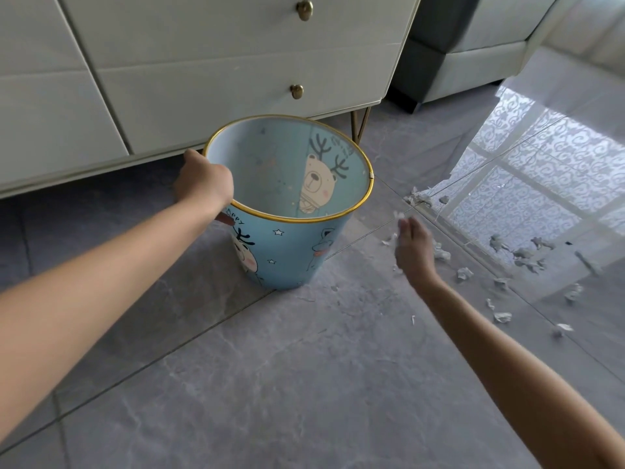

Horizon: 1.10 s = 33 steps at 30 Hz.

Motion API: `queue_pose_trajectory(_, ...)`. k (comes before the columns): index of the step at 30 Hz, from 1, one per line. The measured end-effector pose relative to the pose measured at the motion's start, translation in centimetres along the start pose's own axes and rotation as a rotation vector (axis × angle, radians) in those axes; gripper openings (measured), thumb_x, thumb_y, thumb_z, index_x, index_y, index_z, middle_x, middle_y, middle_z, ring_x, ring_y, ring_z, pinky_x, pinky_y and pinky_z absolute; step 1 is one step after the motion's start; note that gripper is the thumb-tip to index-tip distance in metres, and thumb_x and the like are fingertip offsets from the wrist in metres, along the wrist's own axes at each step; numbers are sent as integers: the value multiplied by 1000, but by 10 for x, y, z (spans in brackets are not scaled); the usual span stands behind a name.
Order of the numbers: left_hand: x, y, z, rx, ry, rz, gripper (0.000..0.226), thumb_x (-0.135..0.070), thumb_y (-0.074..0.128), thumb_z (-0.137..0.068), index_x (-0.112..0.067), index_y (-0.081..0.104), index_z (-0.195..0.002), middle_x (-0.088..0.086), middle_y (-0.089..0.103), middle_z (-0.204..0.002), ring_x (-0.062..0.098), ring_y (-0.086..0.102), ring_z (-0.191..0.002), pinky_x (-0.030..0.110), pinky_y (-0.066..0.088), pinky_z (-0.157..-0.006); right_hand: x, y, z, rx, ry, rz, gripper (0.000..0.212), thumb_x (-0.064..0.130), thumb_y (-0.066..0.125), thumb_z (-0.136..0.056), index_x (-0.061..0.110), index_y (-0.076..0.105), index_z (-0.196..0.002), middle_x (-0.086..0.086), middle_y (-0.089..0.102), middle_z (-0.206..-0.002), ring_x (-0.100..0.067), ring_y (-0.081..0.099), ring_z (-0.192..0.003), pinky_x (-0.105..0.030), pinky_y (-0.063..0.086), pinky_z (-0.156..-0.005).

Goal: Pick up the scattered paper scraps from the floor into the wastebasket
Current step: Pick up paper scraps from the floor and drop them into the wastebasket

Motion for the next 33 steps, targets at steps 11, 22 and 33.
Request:
queue_pose_trajectory(11,4,8,25,119,-33,180,35,-3,32,-86,-3,38,-120,15,47,-126,46,60,-96,48,57,-50,155,-22,-11,-47,-241,-41,45,19,37,-99,21,30,-55,7,34,-53,-5,36,-47,-13,30,-46)
queue_pose_trajectory(22,-12,33,42,195,21,162,38,-5,34,-85,-2,40,-123,16,49,-116,48,62,-86,47,57,-53,168,-2,-2,435,-120,194,73,53,9,-97,20,66,-66,-7,68,-83,-19,58,-73,-30,39,-75)
queue_pose_trajectory(33,-23,35,44,167,48,128,38,-2,36,-88,2,44,-125,20,52,-124,32,51,-77,33,44,-36,117,-36,-21,30,-243,32,48,26,47,-96,19,51,-49,11,51,-73,-16,49,-81,-36,38,-83)
Point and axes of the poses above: each hand's wrist, its own z-axis away from the middle knuckle, its own y-axis out of the palm, x = y × z, the point moved 6 cm from there along -z, towards the middle knuckle
